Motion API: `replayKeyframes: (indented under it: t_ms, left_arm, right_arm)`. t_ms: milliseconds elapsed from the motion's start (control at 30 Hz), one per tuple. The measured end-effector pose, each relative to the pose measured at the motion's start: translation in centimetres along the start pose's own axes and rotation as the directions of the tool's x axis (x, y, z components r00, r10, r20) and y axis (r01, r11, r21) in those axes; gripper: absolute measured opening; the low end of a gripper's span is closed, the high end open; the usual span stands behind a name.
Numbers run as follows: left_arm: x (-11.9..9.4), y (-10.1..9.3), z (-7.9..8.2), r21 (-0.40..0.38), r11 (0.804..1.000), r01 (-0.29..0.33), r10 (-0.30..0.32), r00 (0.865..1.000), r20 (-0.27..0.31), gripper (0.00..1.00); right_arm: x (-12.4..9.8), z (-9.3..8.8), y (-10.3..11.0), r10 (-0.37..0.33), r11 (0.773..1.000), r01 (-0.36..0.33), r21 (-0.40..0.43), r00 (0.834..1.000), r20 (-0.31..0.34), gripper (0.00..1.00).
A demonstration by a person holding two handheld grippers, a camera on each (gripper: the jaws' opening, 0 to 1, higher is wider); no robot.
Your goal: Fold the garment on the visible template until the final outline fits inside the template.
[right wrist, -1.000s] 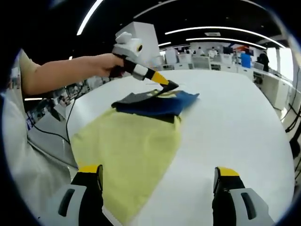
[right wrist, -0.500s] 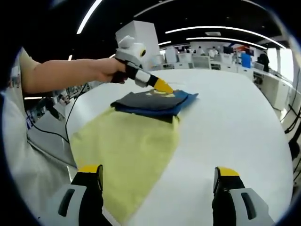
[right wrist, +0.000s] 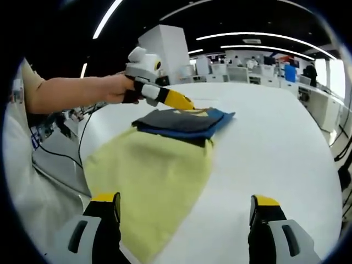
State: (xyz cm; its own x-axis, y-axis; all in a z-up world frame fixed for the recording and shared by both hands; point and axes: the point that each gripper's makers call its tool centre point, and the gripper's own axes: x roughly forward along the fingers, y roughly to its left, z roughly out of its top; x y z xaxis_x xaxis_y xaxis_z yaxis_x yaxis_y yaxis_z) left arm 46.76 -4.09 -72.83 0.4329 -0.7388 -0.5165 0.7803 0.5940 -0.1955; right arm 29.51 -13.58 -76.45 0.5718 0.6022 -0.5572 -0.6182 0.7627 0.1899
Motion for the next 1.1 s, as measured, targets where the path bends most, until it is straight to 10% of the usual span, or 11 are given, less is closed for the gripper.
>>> replayKeyframes:
  t_ms: [1100]
  left_arm:
    - [-11.1,-1.1,-2.6,-0.07,0.993,-0.095,0.103,0.988,0.117,0.83]
  right_arm:
    - [1.8,2.2,3.3,0.073,0.995,-0.072,-0.073,0.997,0.019,0.97]
